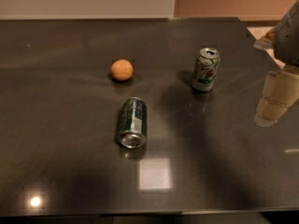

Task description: Place green can upright

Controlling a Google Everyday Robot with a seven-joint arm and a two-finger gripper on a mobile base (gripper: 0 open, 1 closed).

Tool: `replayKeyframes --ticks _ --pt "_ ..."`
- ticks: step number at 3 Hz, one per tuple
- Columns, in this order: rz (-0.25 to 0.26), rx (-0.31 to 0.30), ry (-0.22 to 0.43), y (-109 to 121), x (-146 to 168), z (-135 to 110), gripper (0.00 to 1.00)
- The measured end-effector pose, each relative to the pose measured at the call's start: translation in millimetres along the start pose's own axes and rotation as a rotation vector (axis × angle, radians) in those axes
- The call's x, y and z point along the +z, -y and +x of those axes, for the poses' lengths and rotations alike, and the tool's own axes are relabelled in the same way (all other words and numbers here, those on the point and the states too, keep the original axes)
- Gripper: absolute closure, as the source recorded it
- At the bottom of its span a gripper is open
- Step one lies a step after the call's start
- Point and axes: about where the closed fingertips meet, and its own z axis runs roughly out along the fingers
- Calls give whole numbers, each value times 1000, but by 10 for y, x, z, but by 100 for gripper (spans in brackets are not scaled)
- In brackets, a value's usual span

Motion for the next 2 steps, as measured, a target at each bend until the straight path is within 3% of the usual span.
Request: replayKeyframes --ticks 1,2 --pt "3 -2 0 3 -6 -6 0" --pt "-8 -71 22 88 29 -205 0"
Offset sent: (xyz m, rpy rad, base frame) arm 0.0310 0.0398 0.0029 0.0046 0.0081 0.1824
